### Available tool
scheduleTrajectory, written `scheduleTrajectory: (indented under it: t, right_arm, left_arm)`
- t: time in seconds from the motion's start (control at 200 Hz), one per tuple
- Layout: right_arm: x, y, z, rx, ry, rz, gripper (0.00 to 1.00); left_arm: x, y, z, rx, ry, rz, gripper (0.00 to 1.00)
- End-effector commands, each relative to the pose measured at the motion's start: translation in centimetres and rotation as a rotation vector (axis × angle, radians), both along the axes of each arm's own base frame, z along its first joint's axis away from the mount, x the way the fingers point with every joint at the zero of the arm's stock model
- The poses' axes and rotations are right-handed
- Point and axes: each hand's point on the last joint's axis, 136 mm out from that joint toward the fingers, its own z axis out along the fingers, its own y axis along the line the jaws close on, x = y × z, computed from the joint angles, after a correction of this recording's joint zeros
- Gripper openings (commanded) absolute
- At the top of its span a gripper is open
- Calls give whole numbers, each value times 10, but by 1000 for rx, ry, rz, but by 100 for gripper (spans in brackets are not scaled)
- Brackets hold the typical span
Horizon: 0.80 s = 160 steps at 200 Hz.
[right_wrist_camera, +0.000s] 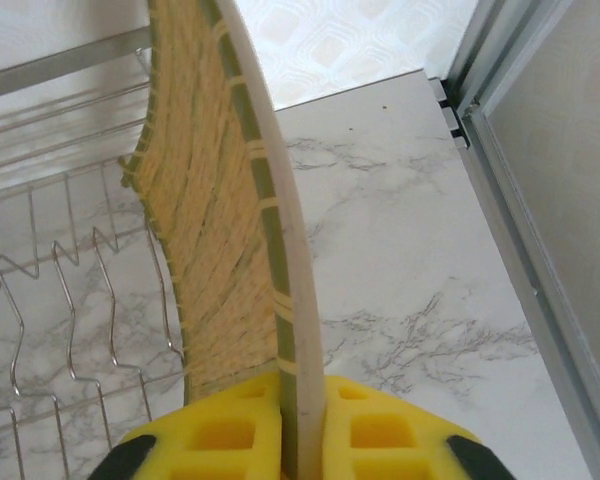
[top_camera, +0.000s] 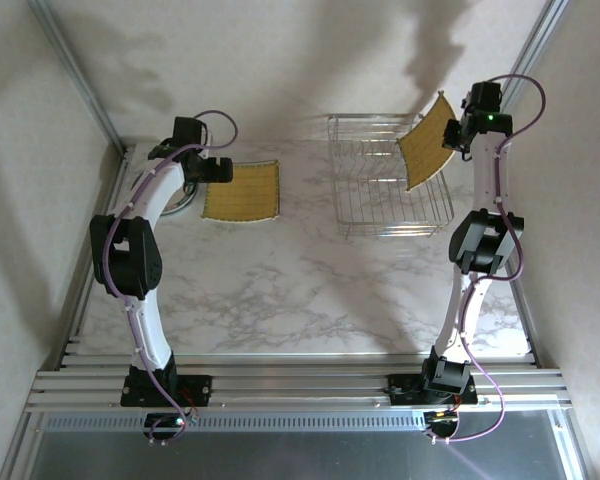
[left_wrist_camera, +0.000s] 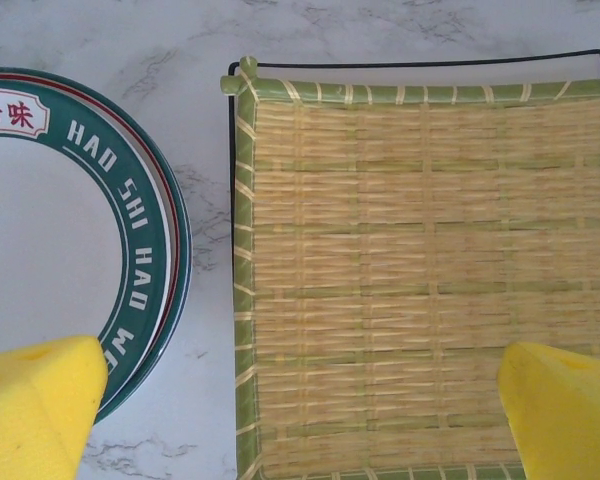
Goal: Unload the plates from the dish rack
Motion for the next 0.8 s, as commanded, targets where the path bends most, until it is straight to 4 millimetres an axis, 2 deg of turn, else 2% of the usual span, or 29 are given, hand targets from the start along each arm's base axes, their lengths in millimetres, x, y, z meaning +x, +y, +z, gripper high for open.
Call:
scheduleTrajectory:
  t: [0.0, 0.165, 0.365, 0.576, 0.796]
  right_arm:
    - [-12, 7, 22, -4, -23, 11, 1]
    - [-20, 16, 41, -9, -51, 18, 0]
    - [-36, 20, 74, -46, -104, -1, 0]
    - [-59, 28, 120, -110, -182, -8, 0]
    - [-83, 53, 164, -148, -264, 36, 0]
  left_arm:
    - [-2, 4, 11, -6, -23, 16, 100]
    - [-5, 5, 15, -7, -30, 22, 100]
    - [-8, 6, 15, -9, -25, 34, 100]
    - [-10, 5, 6, -16, -8, 39, 100]
    - [-13, 4, 9, -22, -22, 39, 100]
